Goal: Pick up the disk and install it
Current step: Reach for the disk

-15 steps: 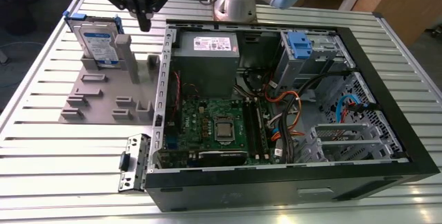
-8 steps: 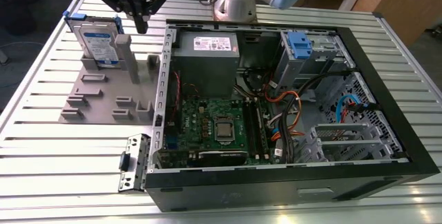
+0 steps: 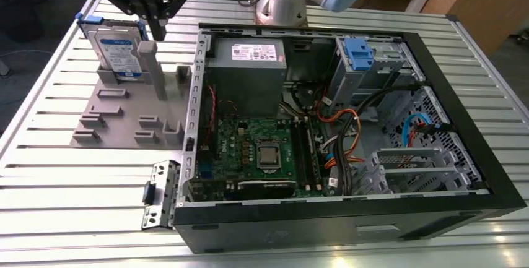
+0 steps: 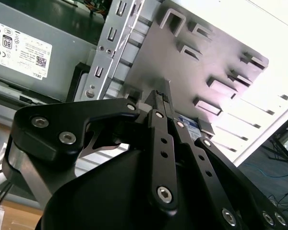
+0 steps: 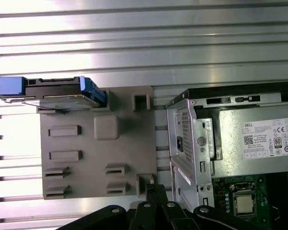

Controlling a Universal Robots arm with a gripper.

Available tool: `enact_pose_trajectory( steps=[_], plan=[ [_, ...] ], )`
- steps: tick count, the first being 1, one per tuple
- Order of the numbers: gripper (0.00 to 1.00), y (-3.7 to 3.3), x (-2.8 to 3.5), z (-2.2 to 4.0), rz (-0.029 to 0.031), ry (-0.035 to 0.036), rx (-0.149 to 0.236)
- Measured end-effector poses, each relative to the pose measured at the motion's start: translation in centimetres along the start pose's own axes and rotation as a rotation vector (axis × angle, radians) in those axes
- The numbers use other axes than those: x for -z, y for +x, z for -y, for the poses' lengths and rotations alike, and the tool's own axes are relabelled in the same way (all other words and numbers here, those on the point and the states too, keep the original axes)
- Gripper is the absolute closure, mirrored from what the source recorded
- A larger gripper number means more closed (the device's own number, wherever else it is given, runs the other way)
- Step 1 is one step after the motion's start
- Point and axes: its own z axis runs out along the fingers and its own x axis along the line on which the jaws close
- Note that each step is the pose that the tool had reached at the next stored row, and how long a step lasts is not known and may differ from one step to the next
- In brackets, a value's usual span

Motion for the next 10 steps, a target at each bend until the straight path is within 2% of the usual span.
enact_pose_trajectory(
  steps=[10],
  plan=[
    [0.9,1.32,-0.14,-0.11,-0.0001,0.0001,0.0]
  ],
)
